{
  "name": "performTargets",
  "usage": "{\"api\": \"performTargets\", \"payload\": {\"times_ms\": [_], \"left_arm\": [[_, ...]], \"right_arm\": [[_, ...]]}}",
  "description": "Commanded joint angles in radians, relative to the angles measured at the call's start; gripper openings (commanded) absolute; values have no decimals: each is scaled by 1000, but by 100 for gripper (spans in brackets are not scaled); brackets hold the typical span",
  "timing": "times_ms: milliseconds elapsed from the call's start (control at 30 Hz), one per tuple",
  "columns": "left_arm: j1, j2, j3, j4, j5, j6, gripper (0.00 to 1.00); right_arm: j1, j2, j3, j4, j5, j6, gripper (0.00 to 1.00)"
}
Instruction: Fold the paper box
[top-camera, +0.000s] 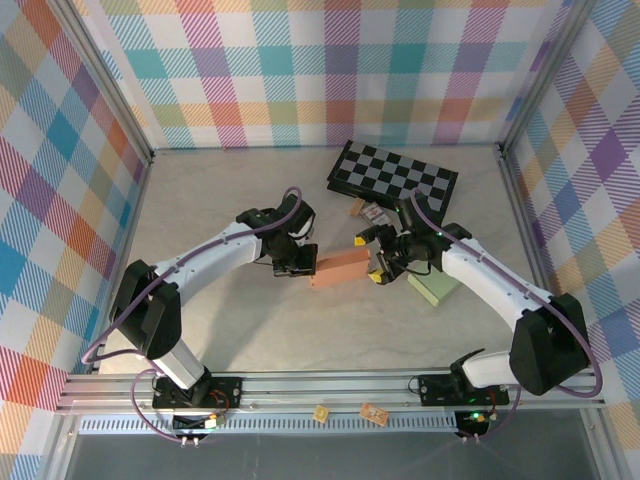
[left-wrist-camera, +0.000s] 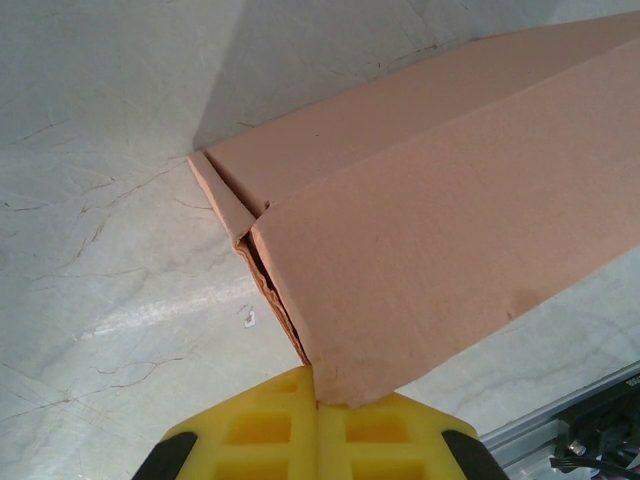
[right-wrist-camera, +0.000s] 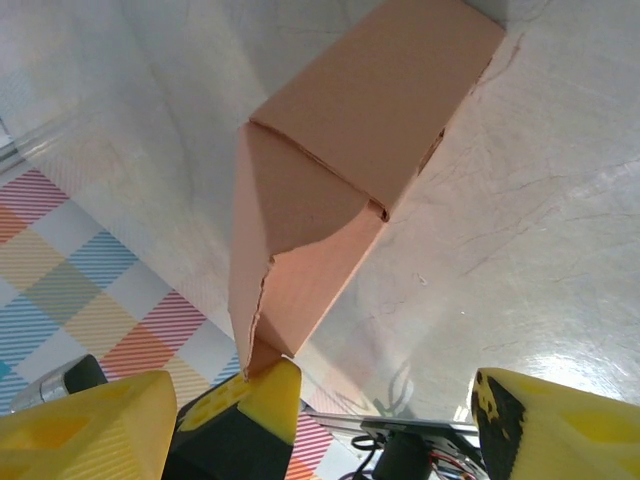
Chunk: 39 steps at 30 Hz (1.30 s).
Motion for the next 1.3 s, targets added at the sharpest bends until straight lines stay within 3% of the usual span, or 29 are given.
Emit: {"api": "performTargets", "payload": {"times_ms": [0,267,500,833,967,1267], "left_arm": [[-6,20,24,-32,1,9,4],[-6,31,38,-41,0,16,5],[-6,25,43,-44,-7,18,6],[-5,-53,36,10,28,-9,19],[5,-137,1,107,64,-106,30],[55,-162,-110,293,156,-429,38]], "right_arm": [[-17,-24,-48,124,0,59,77],[-38,15,-96,174,-18,45,69],[-52,38,-102,180,-11,-4,53],[-54,71,-99,181,-8,-32,39],[-54,75,-99,173,-4,-36,36],[-54,72,-102,130,-5,-60,33]]}}
